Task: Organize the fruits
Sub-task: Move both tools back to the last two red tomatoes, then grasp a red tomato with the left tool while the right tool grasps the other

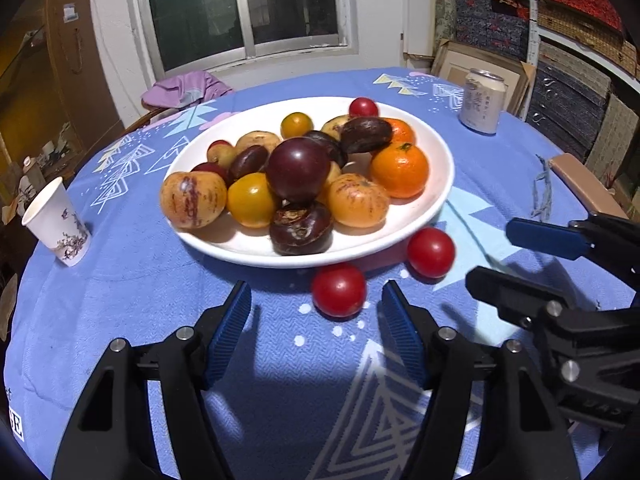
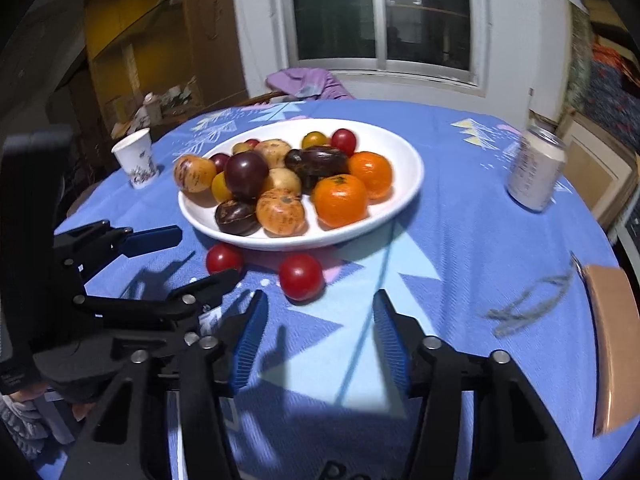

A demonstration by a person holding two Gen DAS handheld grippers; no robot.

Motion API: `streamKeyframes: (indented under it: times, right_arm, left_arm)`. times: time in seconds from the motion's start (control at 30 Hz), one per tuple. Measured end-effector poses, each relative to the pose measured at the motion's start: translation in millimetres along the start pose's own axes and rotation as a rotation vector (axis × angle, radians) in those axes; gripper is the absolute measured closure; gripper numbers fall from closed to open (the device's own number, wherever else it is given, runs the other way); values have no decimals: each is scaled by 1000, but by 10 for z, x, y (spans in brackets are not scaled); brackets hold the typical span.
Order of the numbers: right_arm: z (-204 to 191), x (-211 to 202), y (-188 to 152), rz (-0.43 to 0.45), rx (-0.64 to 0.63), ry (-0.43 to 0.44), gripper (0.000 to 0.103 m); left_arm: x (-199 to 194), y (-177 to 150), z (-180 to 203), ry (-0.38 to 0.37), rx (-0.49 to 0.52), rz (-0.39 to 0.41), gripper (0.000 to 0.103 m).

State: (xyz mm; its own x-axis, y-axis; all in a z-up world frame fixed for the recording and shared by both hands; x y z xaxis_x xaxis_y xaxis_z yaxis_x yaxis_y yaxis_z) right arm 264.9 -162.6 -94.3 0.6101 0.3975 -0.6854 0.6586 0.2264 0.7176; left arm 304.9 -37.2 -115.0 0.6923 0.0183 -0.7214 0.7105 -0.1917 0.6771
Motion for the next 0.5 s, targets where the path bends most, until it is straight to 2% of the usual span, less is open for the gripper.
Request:
streamKeyframes:
  times: [0.1, 0.2, 0.4, 0.5]
  right_arm:
    - [-12, 87, 68, -12, 6, 27, 55]
    - [-26, 190, 84, -38, 20, 78, 62]
    - [45, 314, 96, -74, 55, 127, 65]
    - [-15, 370, 121, -87, 7, 142, 65]
  left_arm:
    - [72, -24, -43, -23, -30, -34, 37]
    - [124, -31, -59, -41, -47, -54, 38]
    - [185, -15, -6, -48, -24, -65, 39]
    - [230, -29, 50, -59, -2, -84, 39]
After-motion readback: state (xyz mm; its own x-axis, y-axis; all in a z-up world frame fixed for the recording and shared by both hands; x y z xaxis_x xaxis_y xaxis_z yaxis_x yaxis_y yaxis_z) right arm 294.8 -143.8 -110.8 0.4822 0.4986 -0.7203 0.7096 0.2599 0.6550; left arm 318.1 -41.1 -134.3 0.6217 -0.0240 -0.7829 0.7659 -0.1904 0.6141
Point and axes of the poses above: each gripper's, at about its wrist camera, not at the fingertips, and x roughly the way its jaws point, z to its right, y to its top, the point moved 10 cm from there along x, roughly the way its jaws point, and after that the axes turned 5 degrees about y, right-handed, at the moved point
